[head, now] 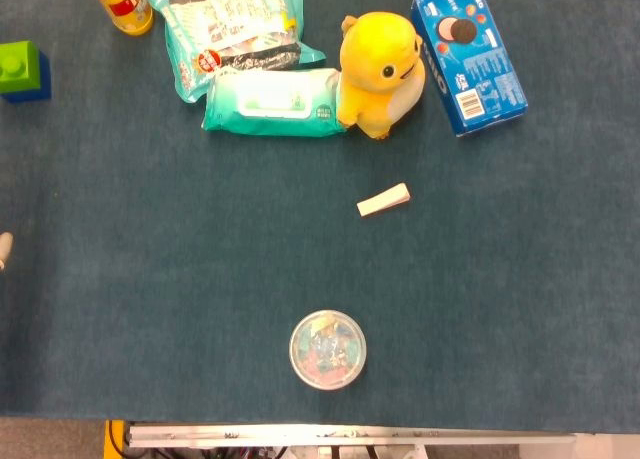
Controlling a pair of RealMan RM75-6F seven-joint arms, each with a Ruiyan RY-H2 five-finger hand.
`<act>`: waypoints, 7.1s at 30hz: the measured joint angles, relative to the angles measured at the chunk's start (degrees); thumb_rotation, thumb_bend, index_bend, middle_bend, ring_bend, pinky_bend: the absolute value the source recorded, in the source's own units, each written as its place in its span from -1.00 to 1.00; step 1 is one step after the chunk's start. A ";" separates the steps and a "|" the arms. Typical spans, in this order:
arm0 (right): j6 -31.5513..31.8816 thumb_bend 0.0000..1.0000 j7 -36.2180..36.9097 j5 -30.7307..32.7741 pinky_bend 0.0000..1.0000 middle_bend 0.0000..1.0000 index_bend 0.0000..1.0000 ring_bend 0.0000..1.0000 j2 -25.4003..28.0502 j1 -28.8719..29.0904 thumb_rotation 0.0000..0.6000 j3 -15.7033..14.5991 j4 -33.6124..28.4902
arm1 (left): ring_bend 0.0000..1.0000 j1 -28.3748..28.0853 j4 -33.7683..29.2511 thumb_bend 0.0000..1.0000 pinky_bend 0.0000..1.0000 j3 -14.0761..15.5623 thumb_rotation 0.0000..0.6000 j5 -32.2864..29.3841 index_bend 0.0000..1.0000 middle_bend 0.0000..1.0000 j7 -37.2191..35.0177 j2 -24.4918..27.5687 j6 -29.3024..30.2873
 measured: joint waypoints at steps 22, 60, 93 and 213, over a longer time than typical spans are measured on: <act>-5.53 -0.84 7.05 -3.65 -0.54 -0.62 -0.91 -0.88 4.09 5.69 1.00 0.69 -4.03 | -0.70 0.35 -0.39 -0.48 -0.79 0.44 1.00 0.84 -0.69 -0.63 -0.75 0.37 0.10; -38.09 -0.88 -8.85 18.75 -1.00 -0.92 -1.00 -1.00 -12.58 43.41 0.60 15.59 0.05 | -0.70 1.83 -0.66 -0.48 -0.79 2.13 1.00 0.70 -0.69 -0.66 -1.77 1.37 -0.65; -48.56 -1.00 -9.08 31.83 -1.00 -0.91 -1.00 -1.00 -31.03 60.88 -0.01 13.96 27.87 | -0.70 1.33 0.60 -0.48 -0.79 1.68 1.00 -2.05 -0.69 -0.67 -2.94 0.63 -3.31; -19.49 -1.00 -11.67 21.86 -1.00 -0.91 -1.00 -1.00 -7.73 38.93 0.96 3.17 0.38 | -0.70 2.07 2.09 -0.48 -0.79 2.44 1.00 0.99 -0.69 -0.67 -6.14 0.47 -1.73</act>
